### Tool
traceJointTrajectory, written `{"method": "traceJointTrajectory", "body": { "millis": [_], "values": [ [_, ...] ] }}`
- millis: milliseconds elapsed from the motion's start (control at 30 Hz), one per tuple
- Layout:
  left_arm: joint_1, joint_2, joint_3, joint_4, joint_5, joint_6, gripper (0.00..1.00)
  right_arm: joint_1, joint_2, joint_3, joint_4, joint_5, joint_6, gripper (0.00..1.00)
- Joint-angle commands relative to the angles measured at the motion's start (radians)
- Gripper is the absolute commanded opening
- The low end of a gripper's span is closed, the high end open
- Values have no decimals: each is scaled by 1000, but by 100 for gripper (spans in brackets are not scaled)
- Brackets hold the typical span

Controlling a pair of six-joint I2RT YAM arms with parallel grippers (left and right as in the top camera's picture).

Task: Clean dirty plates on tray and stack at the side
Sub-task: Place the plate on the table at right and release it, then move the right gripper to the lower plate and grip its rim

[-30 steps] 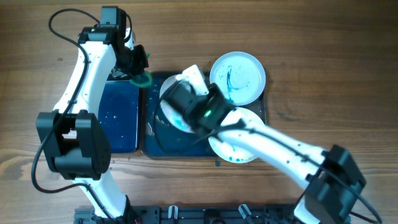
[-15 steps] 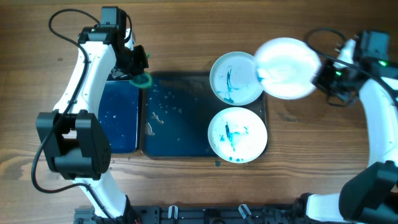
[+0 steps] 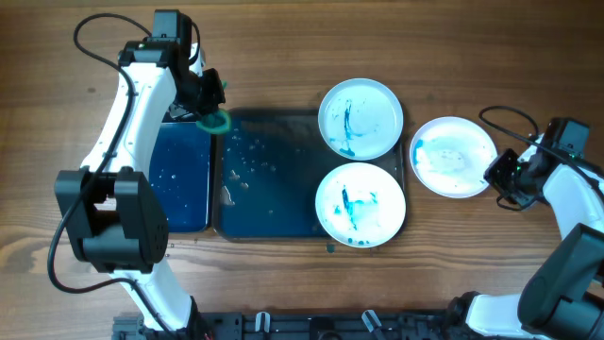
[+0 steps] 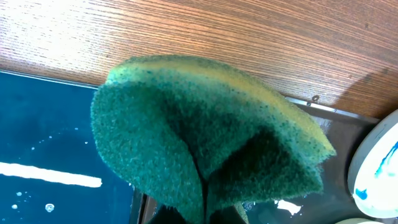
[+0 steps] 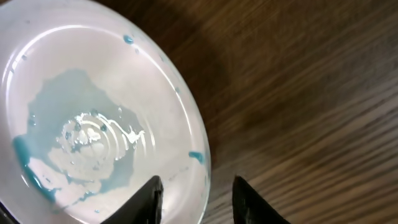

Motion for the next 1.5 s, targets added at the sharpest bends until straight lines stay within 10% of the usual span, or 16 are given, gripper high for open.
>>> {"method": "traceJointTrajectory", "body": {
  "millis": [0,433,800,1467],
  "values": [
    [2,-24,17,3,-9,-9,4,6,-35,77,-93,-175,-72,46],
    [2,-24,17,2,-9,-9,4,571,-63,15,-246,-80,-21,32],
    [2,-24,17,2,-9,-9,4,593,77,-4,-180,-63,-31,4],
    [1,-24,17,2,-8,-9,4,786,-43,317,-314,-116,81,4]
  ]
}}
